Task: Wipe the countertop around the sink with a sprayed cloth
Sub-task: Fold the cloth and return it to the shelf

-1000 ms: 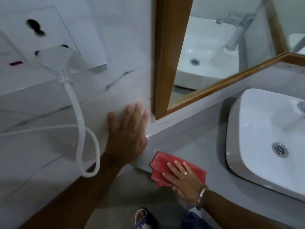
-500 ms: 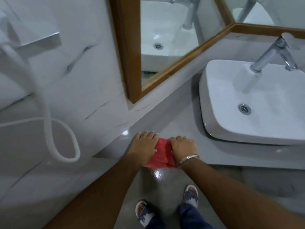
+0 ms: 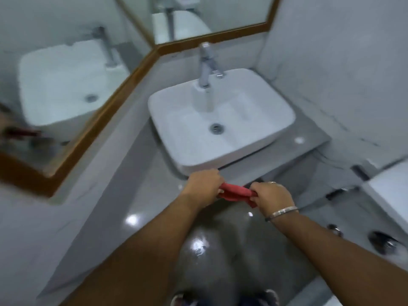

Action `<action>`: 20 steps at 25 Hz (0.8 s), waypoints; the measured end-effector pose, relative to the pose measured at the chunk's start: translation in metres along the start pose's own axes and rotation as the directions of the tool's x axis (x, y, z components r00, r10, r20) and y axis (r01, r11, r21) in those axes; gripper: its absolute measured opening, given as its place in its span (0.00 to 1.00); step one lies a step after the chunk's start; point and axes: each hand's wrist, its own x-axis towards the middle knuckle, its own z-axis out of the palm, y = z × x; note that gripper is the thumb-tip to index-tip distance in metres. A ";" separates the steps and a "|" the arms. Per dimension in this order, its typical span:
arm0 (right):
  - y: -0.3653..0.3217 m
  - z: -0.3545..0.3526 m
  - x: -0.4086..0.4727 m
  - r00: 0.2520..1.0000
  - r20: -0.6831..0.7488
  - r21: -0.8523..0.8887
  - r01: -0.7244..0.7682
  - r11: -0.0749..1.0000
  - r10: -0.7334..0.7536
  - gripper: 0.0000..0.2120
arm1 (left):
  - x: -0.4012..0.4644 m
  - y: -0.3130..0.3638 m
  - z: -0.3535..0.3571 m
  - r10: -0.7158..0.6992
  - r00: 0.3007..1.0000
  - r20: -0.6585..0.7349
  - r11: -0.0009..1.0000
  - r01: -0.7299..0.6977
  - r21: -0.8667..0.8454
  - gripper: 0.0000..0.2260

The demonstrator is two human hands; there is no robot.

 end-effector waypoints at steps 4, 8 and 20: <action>0.137 -0.032 -0.072 0.950 -0.072 0.108 -0.296 0.949 0.304 0.08 | 0.102 0.126 -0.024 0.258 0.966 -0.026 0.964 -0.259 -0.051 0.08; 0.263 -0.049 -0.153 0.841 -0.076 0.248 -0.504 0.827 0.535 0.06 | 0.179 0.260 -0.042 0.471 0.880 0.063 0.869 -0.451 -0.205 0.09; 0.445 0.019 -0.145 0.730 0.161 0.216 -0.683 0.698 0.665 0.27 | 0.338 0.451 0.011 0.544 0.760 0.357 0.809 -0.588 0.020 0.13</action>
